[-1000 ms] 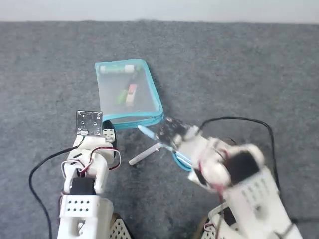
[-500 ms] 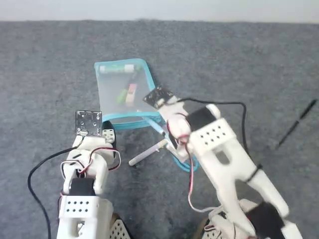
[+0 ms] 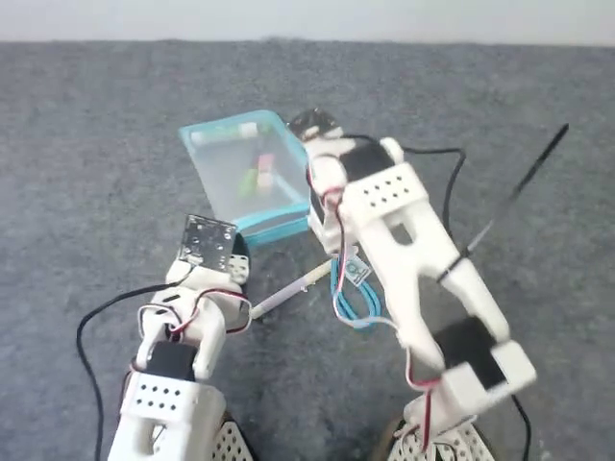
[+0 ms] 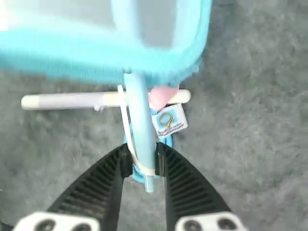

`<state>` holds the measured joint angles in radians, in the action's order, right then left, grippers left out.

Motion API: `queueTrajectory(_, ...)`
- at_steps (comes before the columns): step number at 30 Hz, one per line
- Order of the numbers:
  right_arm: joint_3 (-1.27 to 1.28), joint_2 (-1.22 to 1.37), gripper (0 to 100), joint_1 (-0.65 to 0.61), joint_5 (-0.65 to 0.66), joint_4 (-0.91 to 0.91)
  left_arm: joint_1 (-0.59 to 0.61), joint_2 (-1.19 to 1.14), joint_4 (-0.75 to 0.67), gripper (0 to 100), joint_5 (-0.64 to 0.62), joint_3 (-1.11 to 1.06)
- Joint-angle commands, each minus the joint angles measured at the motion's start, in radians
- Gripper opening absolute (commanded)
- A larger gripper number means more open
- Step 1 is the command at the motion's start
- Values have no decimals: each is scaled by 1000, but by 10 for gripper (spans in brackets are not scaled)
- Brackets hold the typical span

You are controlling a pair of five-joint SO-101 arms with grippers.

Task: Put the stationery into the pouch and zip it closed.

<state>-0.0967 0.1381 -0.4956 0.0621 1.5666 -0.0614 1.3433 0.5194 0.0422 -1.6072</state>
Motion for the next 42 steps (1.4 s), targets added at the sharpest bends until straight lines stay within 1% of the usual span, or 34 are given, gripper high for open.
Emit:
queueTrajectory(1, -175, 73, 6, 58, -52, 36, -61, 17, -18, 12, 17, 19)
queueTrajectory(5, -295, 200, 6, 67, -86, 64, -91, 17, -18, 12, 17, 19)
queueTrajectory(9, -402, 300, 6, 62, -98, 101, -101, 17, -17, 12, 66, 16)
queueTrajectory(14, -519, 371, 6, 61, -100, 153, -101, 17, -21, 12, 68, 12)
queueTrajectory(17, -549, 377, 14, 39, -98, 156, -101, 17, -21, 12, 68, 12)
queueTrajectory(19, -562, 377, 69, 10, -98, 154, -101, 17, -21, 12, 69, 12)
queueTrajectory(23, -606, 377, 218, -28, -97, 160, -91, 17, -21, 12, 71, 10)
queueTrajectory(25, -640, 377, 256, -24, -92, 162, -91, 17, -21, 12, 71, 10)
queueTrajectory(28, -692, 375, 236, -8, -91, 202, -86, 17, -21, 12, 72, 10)
queueTrajectory(30, -718, 375, 211, -1, -91, 222, -57, 17, -25, 12, 68, 15)
queueTrajectory(32, -723, 369, 197, 1, -91, 223, -17, 17, -57, 12, 66, 13)
queueTrajectory(35, -709, 329, 198, -8, -80, 225, 46, 17, -83, 12, 40, 13)
queueTrajectory(38, -683, 240, 198, -19, -41, 225, 87, 17, -86, 12, 2, 16)
queueTrajectory(42, -592, 62, 198, -25, 0, 219, 95, 17, -84, 12, -5, 24)
